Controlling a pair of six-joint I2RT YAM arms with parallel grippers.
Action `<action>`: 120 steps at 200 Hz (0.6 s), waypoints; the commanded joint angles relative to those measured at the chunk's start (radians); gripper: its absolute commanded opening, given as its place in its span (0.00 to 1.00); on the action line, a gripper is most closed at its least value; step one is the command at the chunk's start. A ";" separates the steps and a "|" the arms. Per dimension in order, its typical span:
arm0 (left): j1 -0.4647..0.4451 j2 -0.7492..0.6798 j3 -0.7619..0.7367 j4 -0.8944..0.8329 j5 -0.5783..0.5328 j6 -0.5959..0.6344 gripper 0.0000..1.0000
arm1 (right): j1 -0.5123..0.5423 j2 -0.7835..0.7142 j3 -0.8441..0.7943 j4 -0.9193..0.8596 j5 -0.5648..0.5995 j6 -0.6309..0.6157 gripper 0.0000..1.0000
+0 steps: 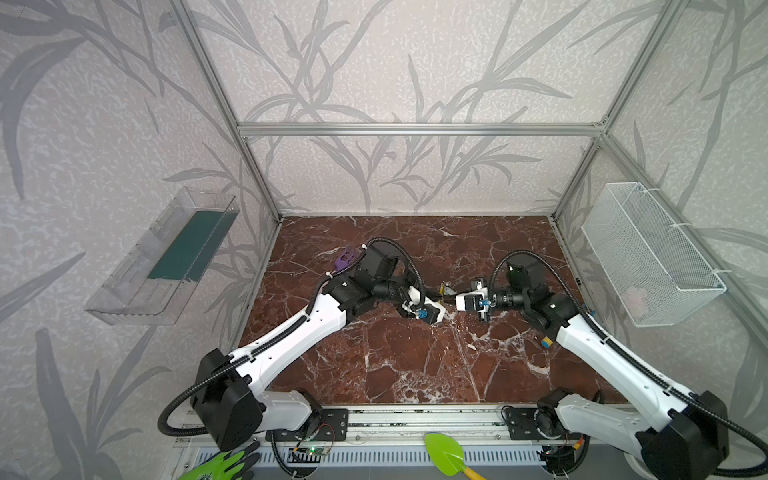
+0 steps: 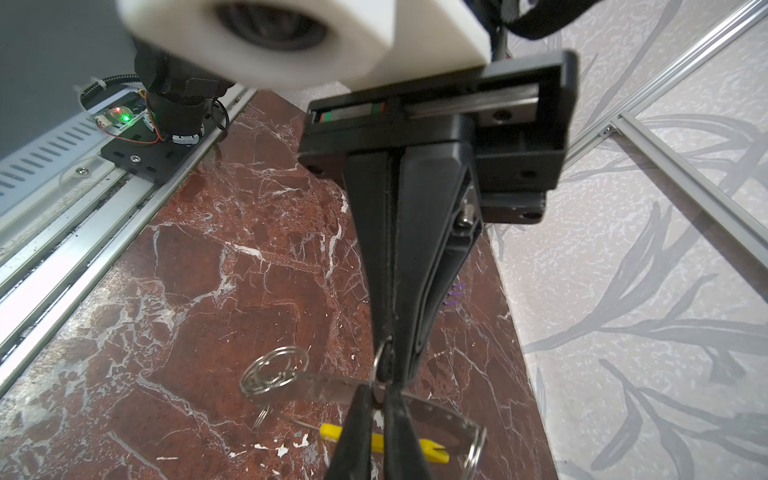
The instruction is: Put the keys on the keyring
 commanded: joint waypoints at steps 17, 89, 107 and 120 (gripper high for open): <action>-0.006 -0.003 0.048 -0.030 0.042 0.005 0.00 | 0.014 -0.007 0.027 -0.035 -0.006 -0.028 0.00; -0.007 0.007 0.059 -0.045 0.038 0.001 0.00 | 0.041 -0.013 0.041 -0.111 -0.023 -0.124 0.00; -0.008 0.013 0.069 -0.051 0.043 -0.001 0.00 | 0.053 -0.007 0.052 -0.147 -0.024 -0.151 0.00; -0.008 0.017 0.074 -0.051 0.045 -0.005 0.00 | 0.067 -0.002 0.060 -0.174 -0.023 -0.179 0.00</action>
